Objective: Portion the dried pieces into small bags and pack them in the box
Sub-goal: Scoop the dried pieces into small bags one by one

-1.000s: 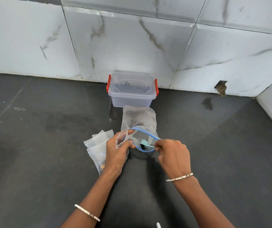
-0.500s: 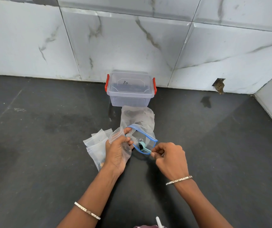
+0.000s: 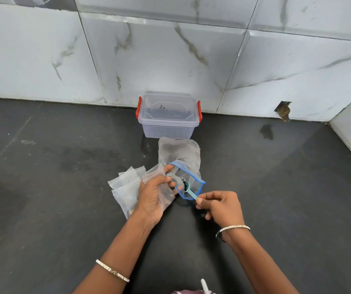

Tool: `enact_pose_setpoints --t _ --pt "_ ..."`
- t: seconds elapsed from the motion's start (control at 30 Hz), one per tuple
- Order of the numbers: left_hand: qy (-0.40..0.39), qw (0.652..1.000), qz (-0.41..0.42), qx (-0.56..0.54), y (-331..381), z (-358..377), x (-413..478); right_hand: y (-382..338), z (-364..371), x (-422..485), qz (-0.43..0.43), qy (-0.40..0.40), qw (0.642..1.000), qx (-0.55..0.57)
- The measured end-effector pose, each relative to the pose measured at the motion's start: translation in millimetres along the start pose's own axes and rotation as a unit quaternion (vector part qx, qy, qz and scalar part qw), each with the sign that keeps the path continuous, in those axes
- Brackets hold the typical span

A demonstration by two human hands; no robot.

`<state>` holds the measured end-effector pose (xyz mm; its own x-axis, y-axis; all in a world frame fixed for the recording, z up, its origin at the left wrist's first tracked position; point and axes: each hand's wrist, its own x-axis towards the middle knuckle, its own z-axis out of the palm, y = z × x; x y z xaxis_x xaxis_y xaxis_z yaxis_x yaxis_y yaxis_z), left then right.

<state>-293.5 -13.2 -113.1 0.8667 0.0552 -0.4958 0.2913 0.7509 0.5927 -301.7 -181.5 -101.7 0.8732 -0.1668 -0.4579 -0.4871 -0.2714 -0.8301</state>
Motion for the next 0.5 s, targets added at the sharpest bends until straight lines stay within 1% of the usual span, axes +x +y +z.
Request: enact_pose_setpoints --t 0.1,0.2,0.37,0.5 --pt "-0.031 0.998 0.024 0.058 5 -1 -2 4 -2 3 0.073 -0.017 0.992 0.105" --pt "-0.036 0.987 0.072 0.136 8 -4 -2 6 -3 3 0.100 -0.027 0.981 0.165" --pt "-0.010 0.958 0.143 0.247 2 -8 1 5 -7 4 0.099 -0.021 0.977 0.190" --pt "-0.003 0.949 0.154 0.274 1 -12 5 5 -14 2 0.081 -0.003 0.977 0.197"
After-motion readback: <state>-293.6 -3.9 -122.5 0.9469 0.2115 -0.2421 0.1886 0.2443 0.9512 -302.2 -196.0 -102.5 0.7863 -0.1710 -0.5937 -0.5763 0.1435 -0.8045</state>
